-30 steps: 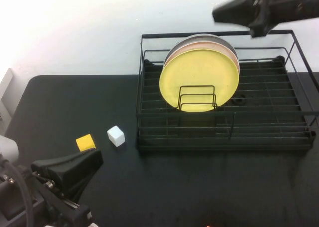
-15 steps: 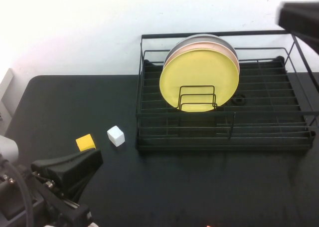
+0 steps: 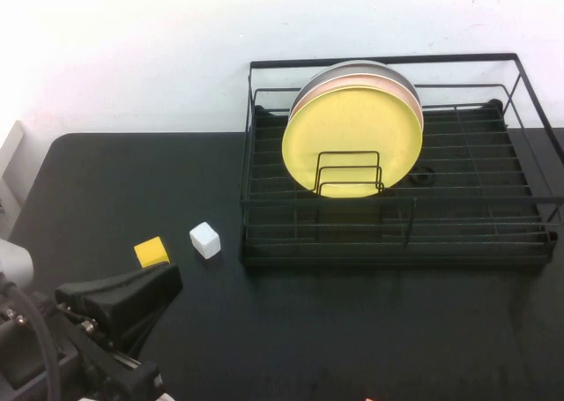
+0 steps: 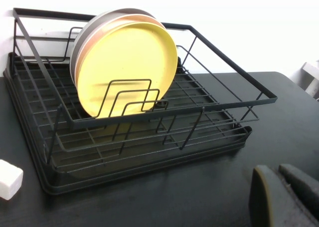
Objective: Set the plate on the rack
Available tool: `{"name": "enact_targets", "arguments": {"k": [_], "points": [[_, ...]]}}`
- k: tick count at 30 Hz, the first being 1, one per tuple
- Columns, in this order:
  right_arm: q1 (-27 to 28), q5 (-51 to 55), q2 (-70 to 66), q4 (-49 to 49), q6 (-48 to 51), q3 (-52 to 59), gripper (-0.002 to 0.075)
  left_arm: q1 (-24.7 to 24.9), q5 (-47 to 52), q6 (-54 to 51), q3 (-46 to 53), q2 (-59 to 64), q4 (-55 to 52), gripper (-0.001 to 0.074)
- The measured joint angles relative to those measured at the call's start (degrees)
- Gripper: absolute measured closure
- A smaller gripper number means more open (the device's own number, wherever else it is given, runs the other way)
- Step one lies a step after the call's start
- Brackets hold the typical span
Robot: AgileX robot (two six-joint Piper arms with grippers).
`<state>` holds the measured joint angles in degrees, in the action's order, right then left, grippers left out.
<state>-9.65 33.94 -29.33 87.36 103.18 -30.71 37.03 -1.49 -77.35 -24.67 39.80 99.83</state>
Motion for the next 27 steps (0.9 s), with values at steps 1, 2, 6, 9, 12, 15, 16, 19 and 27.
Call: {"name": "enact_targets", "arguments": {"k": [1,2,6,9,12,15,16,19,27], "points": [[0.0,-0.5,2.2,-0.5,-0.8,1.6,0.0727,0.0,0.0,0.0,0.0,0.0,0.0,0.0736],[0.0,-0.9,4.3,-0.8,-1.3,3.2,0.0727,0.0,0.0,0.0,0.0,0.0,0.0,0.0736],[0.0,-2.4,10.8,-1.5,-5.0,8.7,0.0727,0.0,0.0,0.0,0.0,0.0,0.0,0.0736],[0.0,-4.3,13.7,-1.6,-5.5,11.8,0.0727,0.0,0.0,0.0,0.0,0.0,0.0,0.0736],[0.0,-6.7,15.2,-2.0,-5.7,13.8,0.0727,0.0,0.0,0.0,0.0,0.0,0.0,0.0736],[0.0,-10.1,15.3,-2.3,-5.3,14.0,0.0727,0.0,0.0,0.0,0.0,0.0,0.0,0.0736],[0.0,-11.4,15.3,-2.5,-4.7,14.0,0.0727,0.0,0.0,0.0,0.0,0.0,0.0,0.0736],[0.0,-14.6,15.3,-2.6,-3.0,14.0,0.0727,0.0,0.0,0.0,0.0,0.0,0.0,0.0737],[0.0,-26.9,16.4,-3.6,-2.9,17.7,0.0727,0.0,0.0,0.0,0.0,0.0,0.0,0.0737]]}}
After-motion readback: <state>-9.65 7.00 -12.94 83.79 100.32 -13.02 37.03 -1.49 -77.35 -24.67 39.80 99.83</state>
